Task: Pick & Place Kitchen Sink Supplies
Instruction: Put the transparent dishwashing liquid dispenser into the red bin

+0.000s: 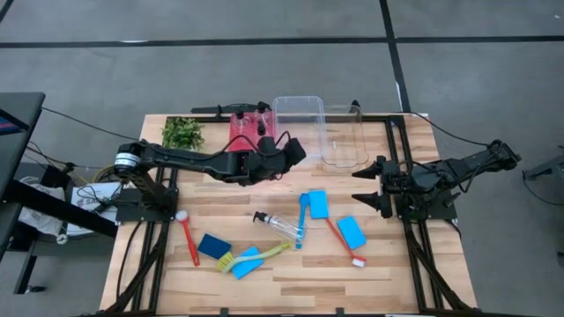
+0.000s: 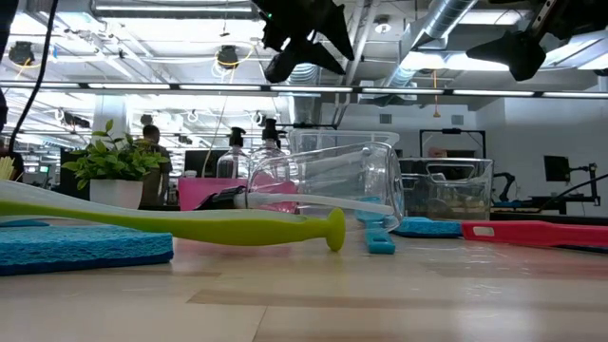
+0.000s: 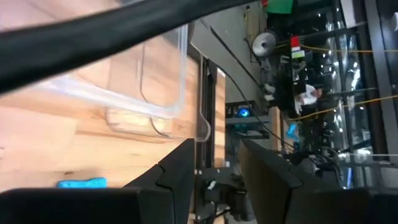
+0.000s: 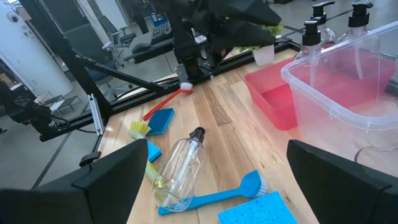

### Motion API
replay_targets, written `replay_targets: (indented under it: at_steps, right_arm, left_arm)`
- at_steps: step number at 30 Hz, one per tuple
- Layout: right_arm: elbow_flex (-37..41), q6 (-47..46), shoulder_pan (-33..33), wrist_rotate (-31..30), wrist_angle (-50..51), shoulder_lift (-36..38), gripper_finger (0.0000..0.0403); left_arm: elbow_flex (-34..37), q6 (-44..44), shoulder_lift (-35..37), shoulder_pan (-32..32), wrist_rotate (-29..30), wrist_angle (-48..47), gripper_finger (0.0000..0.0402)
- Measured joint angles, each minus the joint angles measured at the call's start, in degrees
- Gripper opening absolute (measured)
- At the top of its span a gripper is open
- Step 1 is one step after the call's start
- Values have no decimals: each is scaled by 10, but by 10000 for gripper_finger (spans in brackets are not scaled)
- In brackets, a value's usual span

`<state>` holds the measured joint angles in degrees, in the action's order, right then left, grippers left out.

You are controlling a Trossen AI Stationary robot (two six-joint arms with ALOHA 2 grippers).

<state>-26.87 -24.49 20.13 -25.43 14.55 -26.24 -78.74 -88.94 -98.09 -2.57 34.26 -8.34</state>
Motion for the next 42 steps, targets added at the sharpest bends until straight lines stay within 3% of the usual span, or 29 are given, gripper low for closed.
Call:
replay_targets:
  at_steps: [8,12,18,23,26,37,42]
  right_arm:
    - [0,0,0,0,0,0,377]
    - [0,0,0,0,0,0,377]
    - [0,0,0,0,1,0,377]
    - [0,0,0,0,0,0,377]
    - [0,0,0,0,0,0,377]
    - [0,0,0,0,0,0,377]
    - [0,0,0,0,0,0,377]
  left_arm:
    - [0,-187,4,-6,7,-156,127]
    - [0,-241,16,-23,-29,-221,127]
    - [0,-403,47,-69,-44,-365,127]
    - [1,-512,52,-98,-95,-460,127]
    - [11,-534,38,-99,-140,-461,127]
    - [15,-516,29,-95,-163,-425,127]
    - [15,-527,29,-97,-202,-375,127]
